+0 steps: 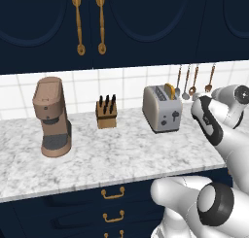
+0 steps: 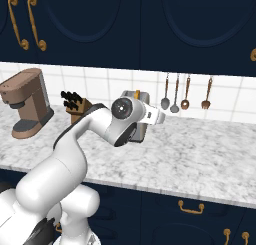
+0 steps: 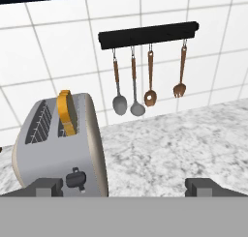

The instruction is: Start the toaster. Once the lever pops up, take the bread to the plate on the dining counter.

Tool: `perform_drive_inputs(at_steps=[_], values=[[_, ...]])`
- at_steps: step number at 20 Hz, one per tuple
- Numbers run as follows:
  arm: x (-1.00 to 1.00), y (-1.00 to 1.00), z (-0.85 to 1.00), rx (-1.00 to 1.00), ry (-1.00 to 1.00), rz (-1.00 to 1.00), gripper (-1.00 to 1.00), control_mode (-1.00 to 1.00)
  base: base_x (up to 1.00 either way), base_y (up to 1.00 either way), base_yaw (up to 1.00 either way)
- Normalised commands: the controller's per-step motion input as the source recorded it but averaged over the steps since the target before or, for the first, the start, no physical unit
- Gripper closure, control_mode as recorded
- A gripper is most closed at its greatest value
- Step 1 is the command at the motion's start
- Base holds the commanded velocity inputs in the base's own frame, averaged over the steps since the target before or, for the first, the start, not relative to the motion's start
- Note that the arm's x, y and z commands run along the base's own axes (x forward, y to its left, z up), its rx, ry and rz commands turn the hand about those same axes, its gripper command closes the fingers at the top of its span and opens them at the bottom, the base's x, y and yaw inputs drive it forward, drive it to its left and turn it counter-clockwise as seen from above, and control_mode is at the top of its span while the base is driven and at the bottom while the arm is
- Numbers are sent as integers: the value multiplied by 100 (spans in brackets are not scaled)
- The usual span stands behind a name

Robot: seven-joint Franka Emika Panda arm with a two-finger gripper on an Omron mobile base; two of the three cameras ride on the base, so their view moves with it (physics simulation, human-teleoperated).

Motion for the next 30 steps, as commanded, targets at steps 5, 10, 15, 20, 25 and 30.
perform_drive_inputs(at_steps=[5, 10, 15, 20, 25, 30], values=[[0, 0, 0, 0, 0, 0, -100, -100, 0, 0, 0], [0, 0, 0, 0, 0, 0, -100, -100, 0, 0, 0], [0, 0, 0, 0, 0, 0, -100, -100, 0, 0, 0], [0, 0, 0, 0, 0, 0, -100, -100, 0, 0, 0], [0, 0, 0, 0, 0, 0, -100, -100, 0, 0, 0], [0, 0, 0, 0, 0, 0, -100, -100, 0, 0, 0]])
